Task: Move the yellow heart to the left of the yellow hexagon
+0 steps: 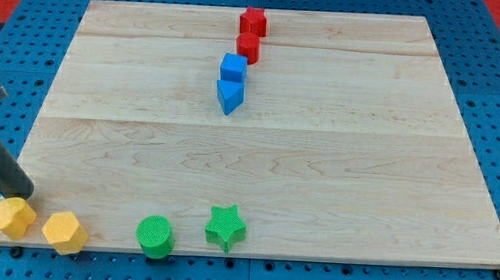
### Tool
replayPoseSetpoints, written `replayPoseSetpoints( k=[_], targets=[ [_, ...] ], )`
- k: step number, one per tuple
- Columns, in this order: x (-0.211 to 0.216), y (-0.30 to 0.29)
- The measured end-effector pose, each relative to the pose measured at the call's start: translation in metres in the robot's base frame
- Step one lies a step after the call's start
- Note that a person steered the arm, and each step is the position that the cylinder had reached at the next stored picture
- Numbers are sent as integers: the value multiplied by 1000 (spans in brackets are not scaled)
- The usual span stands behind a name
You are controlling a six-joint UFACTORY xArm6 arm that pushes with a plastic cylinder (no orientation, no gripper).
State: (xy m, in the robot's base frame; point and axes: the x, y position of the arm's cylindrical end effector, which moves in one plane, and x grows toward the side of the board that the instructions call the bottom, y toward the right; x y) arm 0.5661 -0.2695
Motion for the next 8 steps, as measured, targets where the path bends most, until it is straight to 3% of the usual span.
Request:
replayPoseSetpoints(
  k=[8],
  targets=[
    [10, -6]
  ],
)
